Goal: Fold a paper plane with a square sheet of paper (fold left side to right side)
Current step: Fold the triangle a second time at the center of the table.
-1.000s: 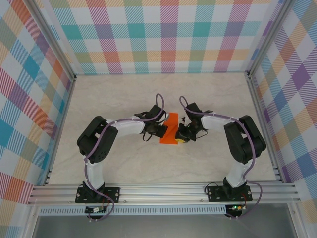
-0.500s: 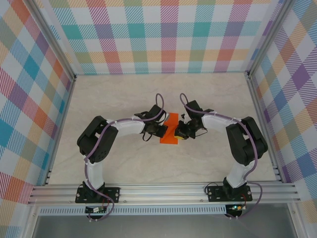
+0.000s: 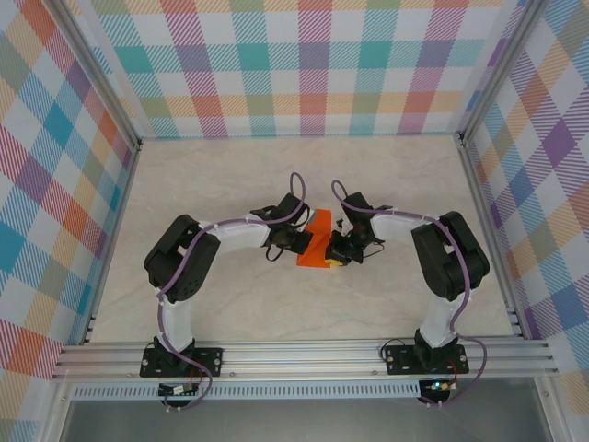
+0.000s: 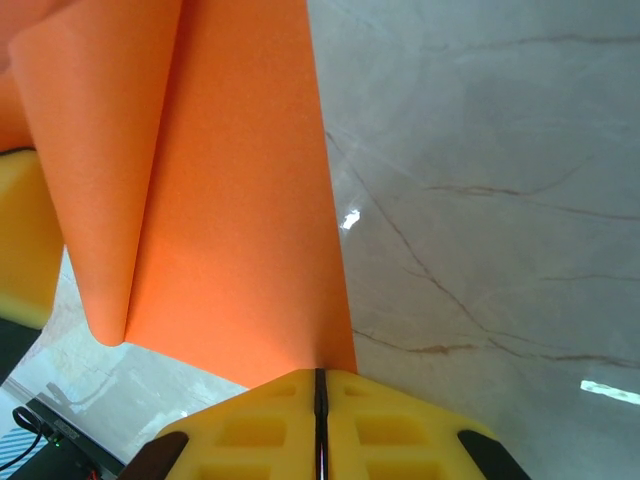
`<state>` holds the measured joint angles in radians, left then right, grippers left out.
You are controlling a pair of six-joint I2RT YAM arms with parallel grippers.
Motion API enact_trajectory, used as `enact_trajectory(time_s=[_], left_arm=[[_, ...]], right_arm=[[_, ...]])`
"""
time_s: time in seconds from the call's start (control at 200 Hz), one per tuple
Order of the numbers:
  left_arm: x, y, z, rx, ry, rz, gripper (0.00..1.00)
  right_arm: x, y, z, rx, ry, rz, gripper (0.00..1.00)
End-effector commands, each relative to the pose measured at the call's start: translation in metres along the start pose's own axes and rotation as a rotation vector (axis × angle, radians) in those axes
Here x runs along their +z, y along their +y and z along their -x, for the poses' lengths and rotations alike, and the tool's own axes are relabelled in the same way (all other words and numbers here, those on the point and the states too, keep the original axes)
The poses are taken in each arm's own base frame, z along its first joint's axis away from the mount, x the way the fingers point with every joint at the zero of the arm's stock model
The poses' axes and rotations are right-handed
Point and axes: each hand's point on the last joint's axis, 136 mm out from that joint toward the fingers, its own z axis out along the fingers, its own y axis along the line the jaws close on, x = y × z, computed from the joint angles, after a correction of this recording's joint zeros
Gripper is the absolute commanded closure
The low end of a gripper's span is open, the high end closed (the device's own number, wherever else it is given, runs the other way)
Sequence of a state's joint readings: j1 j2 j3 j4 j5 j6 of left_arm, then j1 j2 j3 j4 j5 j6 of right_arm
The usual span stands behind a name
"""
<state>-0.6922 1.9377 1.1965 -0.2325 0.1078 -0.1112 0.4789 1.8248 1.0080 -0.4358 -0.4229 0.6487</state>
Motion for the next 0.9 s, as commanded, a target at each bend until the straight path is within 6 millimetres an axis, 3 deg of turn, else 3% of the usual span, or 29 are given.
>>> enact_trajectory(time_s=[0.0,0.335,0.65,0.9], left_arm=[[0.004,0.004,0.006,0.006,-0.005,0.002,1.00],[0.001,0.008,-0.005,0.003,0.003,0.016,1.00],[-0.002,0.009,-0.004,0.010,-0.002,0.025,1.00],[0.003,0.009,-0.009,0.002,0.010,0.022,1.00]], right_arm=[[0.009,-0.016,-0.010,0.021,0.047,-0.061,0.91],[0.009,-0.015,-0.010,0.018,0.048,-0.066,0.91],[0.009,-0.014,-0.009,0.015,0.048,-0.060,0.90],[-0.001,0.006,-0.002,-0.025,0.005,0.018,0.90]])
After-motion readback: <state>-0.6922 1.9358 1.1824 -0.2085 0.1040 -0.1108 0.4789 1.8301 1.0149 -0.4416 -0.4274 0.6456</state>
